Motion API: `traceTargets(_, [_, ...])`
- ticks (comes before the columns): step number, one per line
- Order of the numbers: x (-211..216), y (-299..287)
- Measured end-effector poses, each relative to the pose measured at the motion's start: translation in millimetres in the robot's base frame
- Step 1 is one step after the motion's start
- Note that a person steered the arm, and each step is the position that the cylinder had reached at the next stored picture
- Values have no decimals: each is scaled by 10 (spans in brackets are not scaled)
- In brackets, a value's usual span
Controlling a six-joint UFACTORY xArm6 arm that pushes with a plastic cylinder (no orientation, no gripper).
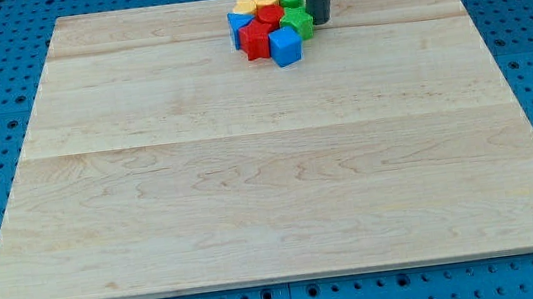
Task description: Move the arm into the group of blocks
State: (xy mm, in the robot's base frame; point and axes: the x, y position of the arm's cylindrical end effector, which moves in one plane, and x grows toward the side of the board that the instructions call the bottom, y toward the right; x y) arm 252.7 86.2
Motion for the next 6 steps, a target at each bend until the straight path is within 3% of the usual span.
traceTargets(2, [-134, 215])
traceTargets(3, [-598, 144])
traceTargets(6, [-599, -112])
